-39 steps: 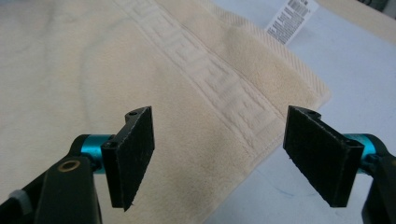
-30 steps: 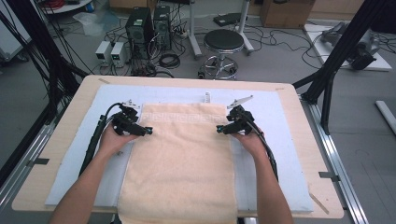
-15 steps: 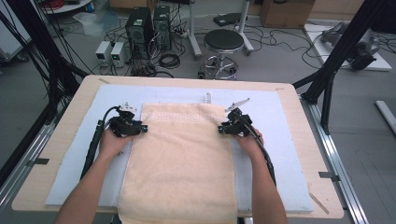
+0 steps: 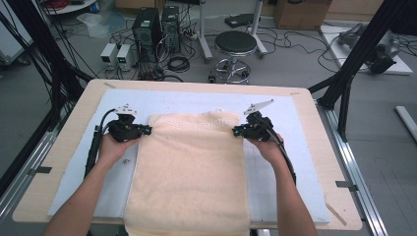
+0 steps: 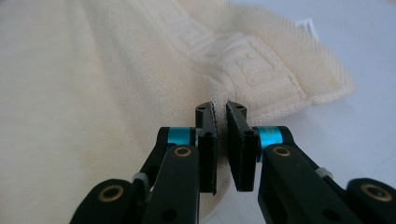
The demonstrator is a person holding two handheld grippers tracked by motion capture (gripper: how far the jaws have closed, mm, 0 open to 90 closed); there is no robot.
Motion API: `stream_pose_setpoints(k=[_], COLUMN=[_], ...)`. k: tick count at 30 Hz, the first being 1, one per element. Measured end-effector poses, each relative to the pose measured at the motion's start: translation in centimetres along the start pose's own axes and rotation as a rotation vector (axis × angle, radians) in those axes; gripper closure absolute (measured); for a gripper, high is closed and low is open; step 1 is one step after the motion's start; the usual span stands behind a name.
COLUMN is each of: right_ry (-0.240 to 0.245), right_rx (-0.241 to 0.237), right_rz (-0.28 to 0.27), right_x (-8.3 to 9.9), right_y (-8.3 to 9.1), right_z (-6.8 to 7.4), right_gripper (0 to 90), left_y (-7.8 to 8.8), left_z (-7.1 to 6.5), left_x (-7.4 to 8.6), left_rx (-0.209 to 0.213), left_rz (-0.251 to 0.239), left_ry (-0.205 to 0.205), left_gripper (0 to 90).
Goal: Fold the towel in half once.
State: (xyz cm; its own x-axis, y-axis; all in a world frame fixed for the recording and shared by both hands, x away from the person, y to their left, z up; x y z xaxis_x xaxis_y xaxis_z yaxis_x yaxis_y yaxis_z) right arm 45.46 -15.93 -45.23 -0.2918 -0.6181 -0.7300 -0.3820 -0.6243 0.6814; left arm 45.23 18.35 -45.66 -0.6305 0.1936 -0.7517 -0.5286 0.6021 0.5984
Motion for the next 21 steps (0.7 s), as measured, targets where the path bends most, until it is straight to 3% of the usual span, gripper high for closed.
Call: stream_pose_setpoints(k=[3, 8, 12, 16, 21], right_ry=[0.026, 0.100, 0.134, 0.167, 0.179], right_rx=[-0.010, -0.014, -0.039, -0.057, -0.096], right_rz=[-0.036, -0.082, -0.107, -0.126, -0.127], right_x=[-0.8, -2.2, -2.3, -1.2, 1.2], right_y=[1.7, 4.7, 6.8, 8.0, 8.5], right_z=[0.9, 3.1, 5.6, 8.4, 12.0], right_gripper=[83.4, 83.3, 82.9, 82.7, 82.3], left_y=[1.6, 4.4, 6.6, 8.2, 9.3], left_z=[-0.8, -2.8, -4.5, -6.4, -8.2], left_x=[-0.5, -0.5, 0.5, 3.1, 7.5], left_rx=[0.041, 0.079, 0.102, 0.121, 0.155], left_rz=[-0.041, -0.063, -0.075, -0.072, -0.032], left_ry=[0.000, -0.068, -0.121, -0.176, -0.196], left_gripper=[83.4, 83.3, 83.2, 83.1, 83.0])
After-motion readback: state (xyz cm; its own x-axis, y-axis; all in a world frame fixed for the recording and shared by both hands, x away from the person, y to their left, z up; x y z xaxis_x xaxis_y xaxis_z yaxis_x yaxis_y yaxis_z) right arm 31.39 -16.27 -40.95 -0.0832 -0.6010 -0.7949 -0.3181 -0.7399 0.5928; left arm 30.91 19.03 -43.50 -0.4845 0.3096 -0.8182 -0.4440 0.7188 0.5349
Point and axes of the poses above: each handheld gripper's, and its own axes: y roughly backward along the jaws, x roughly out of its underside, z roughly to its left, the point moved 9 cm from there along -y, roughly forward along the jaws, and after that the axes turned 11 degrees about y, right-handed, at the moved point
